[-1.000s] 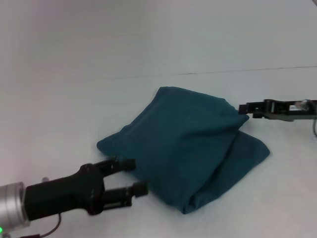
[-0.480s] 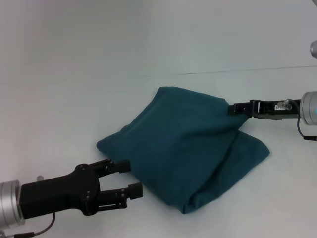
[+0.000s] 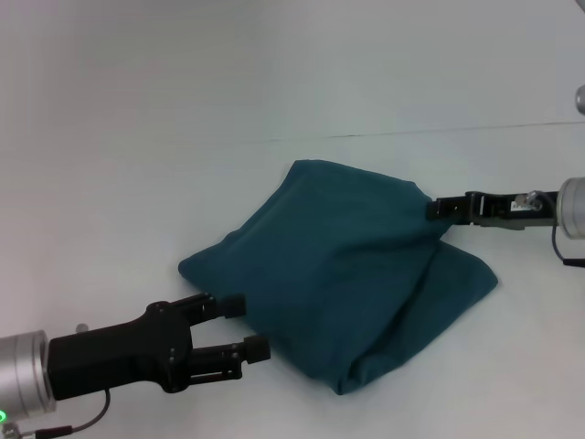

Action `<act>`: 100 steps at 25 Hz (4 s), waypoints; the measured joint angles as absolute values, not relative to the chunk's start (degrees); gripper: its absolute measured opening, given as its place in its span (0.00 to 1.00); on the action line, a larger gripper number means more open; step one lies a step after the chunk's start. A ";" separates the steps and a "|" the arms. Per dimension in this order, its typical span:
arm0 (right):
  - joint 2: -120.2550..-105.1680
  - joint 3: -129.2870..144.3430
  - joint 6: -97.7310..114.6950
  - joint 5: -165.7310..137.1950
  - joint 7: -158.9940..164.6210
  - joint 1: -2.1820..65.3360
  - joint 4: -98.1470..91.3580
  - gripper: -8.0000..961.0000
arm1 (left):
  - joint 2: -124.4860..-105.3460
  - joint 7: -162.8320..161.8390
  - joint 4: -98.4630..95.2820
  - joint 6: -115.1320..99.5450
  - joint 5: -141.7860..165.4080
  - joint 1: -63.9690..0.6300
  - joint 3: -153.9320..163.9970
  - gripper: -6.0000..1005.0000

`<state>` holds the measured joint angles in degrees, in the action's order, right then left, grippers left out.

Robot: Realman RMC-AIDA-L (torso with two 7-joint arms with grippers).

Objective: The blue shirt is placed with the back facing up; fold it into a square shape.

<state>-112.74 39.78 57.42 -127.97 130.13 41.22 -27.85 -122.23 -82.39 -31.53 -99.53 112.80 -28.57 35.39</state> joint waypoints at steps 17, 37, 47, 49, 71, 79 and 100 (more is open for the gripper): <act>-114.23 39.30 57.38 -126.01 129.22 42.42 -26.39 0.30 | -121.99 -83.55 -31.55 -97.13 112.85 -28.89 35.42 0.87; -113.54 39.08 75.46 -114.33 120.63 36.87 -38.76 0.06 | -122.34 -84.35 -31.01 -97.00 112.32 -29.43 35.03 0.87; -112.21 38.16 82.63 -112.54 120.20 34.54 -42.23 0.06 | -122.66 -85.12 -30.86 -97.02 111.47 -28.83 34.81 0.87; -112.05 38.15 83.43 -112.54 119.89 34.10 -42.27 0.06 | -122.71 -85.15 -30.83 -97.03 111.46 -28.81 34.80 0.87; -111.03 38.14 82.25 -118.82 117.82 27.74 -41.32 0.06 | -123.91 -85.35 -27.85 -90.45 109.21 -29.80 34.81 0.87; -111.02 37.27 80.77 -119.53 117.18 27.27 -39.84 0.06 | -123.93 -86.31 -26.33 -83.41 106.35 -31.29 34.81 0.87; -110.41 35.94 76.80 -119.71 118.87 28.09 -39.19 0.06 | -123.93 -92.64 -22.80 -66.72 104.74 -35.29 35.97 0.87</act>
